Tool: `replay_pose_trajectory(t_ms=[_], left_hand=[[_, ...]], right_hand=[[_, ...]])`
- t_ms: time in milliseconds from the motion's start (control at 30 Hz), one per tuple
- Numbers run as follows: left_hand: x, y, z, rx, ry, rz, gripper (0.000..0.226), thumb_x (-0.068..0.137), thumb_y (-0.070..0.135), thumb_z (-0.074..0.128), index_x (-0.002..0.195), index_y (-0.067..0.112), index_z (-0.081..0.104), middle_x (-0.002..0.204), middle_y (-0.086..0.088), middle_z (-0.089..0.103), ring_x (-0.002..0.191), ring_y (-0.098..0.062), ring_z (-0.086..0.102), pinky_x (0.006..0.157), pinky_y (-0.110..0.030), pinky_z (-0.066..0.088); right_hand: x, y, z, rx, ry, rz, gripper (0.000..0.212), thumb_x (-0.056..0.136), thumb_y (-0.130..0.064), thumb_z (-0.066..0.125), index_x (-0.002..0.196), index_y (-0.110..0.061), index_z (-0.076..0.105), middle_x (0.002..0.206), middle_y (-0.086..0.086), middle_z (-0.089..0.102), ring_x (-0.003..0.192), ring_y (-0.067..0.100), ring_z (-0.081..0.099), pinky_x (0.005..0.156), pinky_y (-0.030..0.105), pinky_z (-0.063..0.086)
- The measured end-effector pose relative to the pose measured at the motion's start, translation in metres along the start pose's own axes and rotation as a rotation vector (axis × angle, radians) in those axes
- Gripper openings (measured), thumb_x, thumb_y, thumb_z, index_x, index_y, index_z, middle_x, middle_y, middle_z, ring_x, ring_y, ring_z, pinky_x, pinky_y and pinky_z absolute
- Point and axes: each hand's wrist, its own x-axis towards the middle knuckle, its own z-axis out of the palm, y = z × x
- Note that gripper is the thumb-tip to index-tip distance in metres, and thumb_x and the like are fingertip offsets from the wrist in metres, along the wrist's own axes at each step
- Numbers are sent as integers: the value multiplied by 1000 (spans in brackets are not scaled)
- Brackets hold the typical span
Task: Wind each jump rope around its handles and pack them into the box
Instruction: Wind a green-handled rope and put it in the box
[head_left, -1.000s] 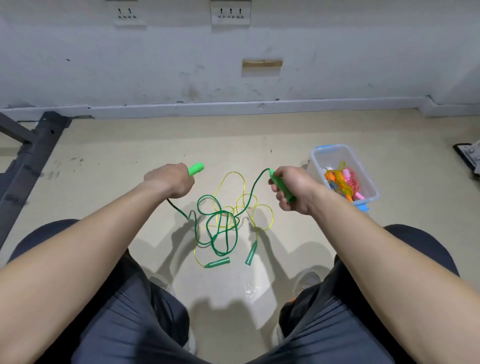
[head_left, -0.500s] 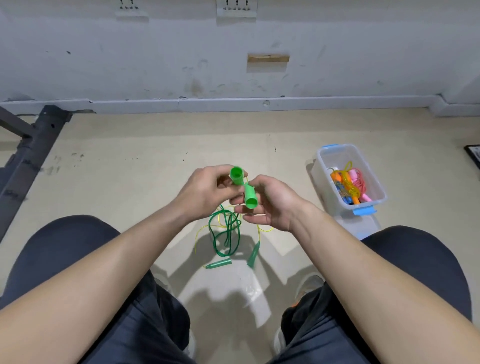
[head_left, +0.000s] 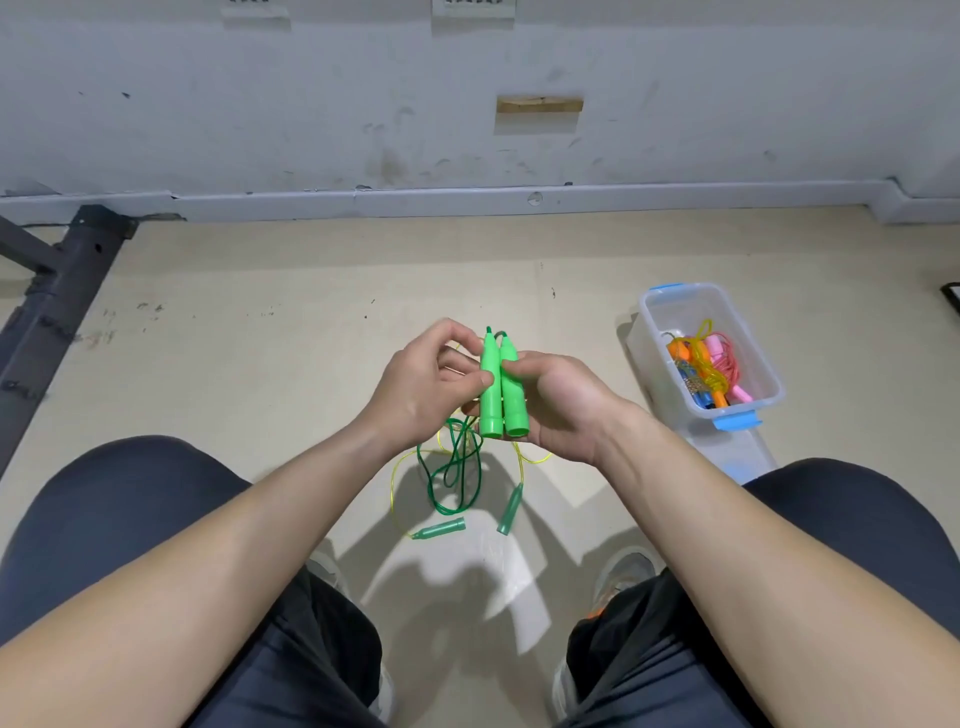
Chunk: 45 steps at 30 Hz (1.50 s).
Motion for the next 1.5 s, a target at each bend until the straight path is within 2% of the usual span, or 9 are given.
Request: replay_pose_trajectory(t_ms=[233,433,600,800,933,1000,1167,1300,1500], left_hand=[[-1,6,-3,-60,47,-118,20,90,29,74,102,18,62,87,2,75,85,-21,70,80,-40,56],[-2,16,5,-490,-47,-400,53,106,49,36,105,6,68,92,-12,75,60,-24,64,46,-25,44],[-3,8,5,-662,-52,-387,33,109,26,39,111,2,63,95,-12,76,86,-23,72,83,-36,54],[5,1,1,-365,-77,-275,28,109,16,41,95,5,63,59,1,57,67,-21,63,73,-35,49],[3,-4,-3,-89,-335,-212,29,108,13,43,99,3,68,58,4,56,65,-17,62,79,-33,45],[0,-3,-6,1,-473,-188,32,107,14,44,103,-9,66,62,8,60,69,-16,61,73,-27,47],[-2,0,-15,94,-614,-168,33,106,9,46,87,-9,66,83,10,75,83,-10,63,86,-31,46],[1,-3,-28,138,-636,-184,27,105,12,49,105,4,75,73,5,65,82,-16,56,75,-26,40],[0,-5,-25,125,-599,-215,26,103,9,54,93,12,78,76,-1,69,80,-9,61,72,-15,45]], right_hand=[[-4,9,3,-167,-55,-161,28,107,-7,41,135,-5,47,93,14,69,79,27,70,83,46,56],[-6,39,15,-341,-140,-260,22,106,-2,39,121,-11,52,92,13,66,76,26,69,77,38,58],[-2,55,17,-471,-60,-235,16,106,-13,47,109,-6,60,93,14,70,87,31,71,89,48,56],[-5,15,-4,-1232,43,-100,79,85,-75,43,88,0,68,86,10,72,72,21,62,77,40,52],[-5,-10,-21,-1060,361,-518,19,91,-42,53,87,-26,62,98,-5,67,90,17,62,89,40,50],[-1,-9,-21,-1139,213,-703,21,87,-35,54,104,-33,65,118,-13,59,113,9,53,103,31,38],[3,-1,-18,-1191,-53,-468,30,93,-36,59,69,-18,57,60,-7,56,59,13,47,63,34,39],[-1,-13,-31,-1091,-147,-298,29,99,-29,61,76,-13,68,64,0,51,58,12,40,59,30,32],[-2,-18,-33,-904,-59,-459,11,91,-4,70,90,-12,77,69,-3,69,67,6,58,63,16,42]])
